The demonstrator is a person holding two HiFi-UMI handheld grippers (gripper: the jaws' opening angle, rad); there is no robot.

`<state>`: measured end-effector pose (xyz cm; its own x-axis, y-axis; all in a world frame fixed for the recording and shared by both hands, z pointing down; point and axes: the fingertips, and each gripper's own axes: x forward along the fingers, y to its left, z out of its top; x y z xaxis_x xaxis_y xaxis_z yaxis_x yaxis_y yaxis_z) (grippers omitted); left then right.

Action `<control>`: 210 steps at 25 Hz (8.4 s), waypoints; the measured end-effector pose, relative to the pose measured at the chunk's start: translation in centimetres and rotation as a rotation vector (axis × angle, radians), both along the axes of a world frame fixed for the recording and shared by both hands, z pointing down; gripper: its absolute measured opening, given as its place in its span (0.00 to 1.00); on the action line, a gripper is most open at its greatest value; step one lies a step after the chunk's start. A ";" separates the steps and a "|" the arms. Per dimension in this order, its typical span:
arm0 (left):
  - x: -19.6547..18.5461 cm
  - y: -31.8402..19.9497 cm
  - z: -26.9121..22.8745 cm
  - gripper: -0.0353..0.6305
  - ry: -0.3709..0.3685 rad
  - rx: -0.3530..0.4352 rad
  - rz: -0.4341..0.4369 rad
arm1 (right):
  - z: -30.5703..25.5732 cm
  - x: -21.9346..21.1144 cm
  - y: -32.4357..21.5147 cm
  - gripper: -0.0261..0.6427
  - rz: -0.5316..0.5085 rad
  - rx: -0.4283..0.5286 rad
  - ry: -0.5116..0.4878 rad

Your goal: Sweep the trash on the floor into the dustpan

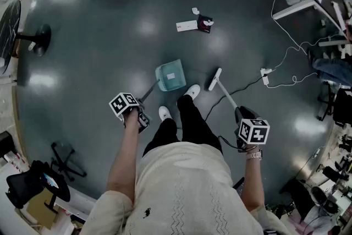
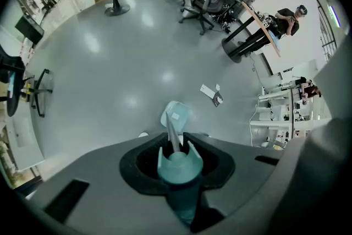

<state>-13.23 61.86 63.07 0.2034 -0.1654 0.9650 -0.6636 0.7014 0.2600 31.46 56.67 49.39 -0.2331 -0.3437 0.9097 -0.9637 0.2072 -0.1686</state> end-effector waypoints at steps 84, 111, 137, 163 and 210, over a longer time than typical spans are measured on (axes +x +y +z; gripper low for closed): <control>-7.4 -52.2 6.3 0.19 -0.313 -0.118 0.294 | 1.7 -9.9 -53.2 0.13 -0.392 0.102 0.165; -9.2 -52.6 7.4 0.19 -0.292 -0.128 0.328 | -4.5 -25.8 -48.0 0.14 -0.471 0.118 -0.132; -13.2 -52.9 5.8 0.19 -0.239 -0.056 0.031 | -12.5 -15.5 -63.8 0.13 -0.163 0.176 -0.166; -16.1 -66.8 5.9 0.19 -0.331 -0.062 -0.060 | -1.6 -26.6 -70.7 0.14 -1.072 0.330 -0.076; -22.0 -58.3 8.0 0.20 -0.279 -0.075 0.066 | -5.3 -39.2 -50.3 0.16 -0.319 0.088 -0.337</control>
<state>-35.25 3.58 71.05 -0.0640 -0.0871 0.9941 -0.7470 0.6647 0.0102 -7.76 6.33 44.11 -0.6173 -0.2793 0.7355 -0.7438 0.5119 -0.4299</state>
